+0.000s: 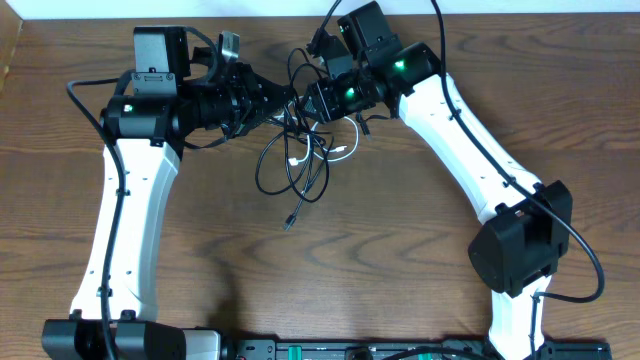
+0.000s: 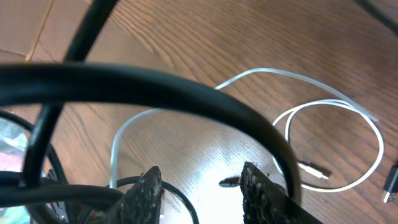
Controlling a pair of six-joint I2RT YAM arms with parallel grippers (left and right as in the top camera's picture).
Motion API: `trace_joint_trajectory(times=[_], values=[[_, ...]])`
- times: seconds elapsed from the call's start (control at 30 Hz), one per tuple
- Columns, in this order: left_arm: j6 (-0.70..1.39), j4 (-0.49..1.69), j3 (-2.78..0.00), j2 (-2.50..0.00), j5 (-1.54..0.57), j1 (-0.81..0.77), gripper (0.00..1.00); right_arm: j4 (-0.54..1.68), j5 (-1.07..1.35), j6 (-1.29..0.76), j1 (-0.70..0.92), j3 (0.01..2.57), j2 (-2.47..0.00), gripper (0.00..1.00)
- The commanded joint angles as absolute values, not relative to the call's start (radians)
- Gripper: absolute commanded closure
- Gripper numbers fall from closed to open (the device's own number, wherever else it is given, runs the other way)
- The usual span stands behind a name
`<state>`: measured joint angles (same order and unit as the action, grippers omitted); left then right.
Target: Untangle cables
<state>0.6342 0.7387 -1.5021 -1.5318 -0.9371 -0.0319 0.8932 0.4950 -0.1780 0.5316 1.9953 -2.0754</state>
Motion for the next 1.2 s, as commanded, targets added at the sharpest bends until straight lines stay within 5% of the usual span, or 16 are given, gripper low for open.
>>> trace_joint_trajectory(times=[0.0,0.8,1.17], values=[[0.66,0.74,-1.509,-1.535,-0.956,-0.031,0.92,0.9,0.516,-0.19,0.552,2.0,-2.092,0.63],[0.532,0.744,-1.509,-1.536,-0.93,-0.033,0.92,1.013,0.768,0.07,0.454,2.021,-2.052,0.53],[0.582,0.747,-1.509,-1.536,-0.93,-0.059,0.92,0.939,0.6,-0.03,0.533,2.019,-2.054,0.55]])
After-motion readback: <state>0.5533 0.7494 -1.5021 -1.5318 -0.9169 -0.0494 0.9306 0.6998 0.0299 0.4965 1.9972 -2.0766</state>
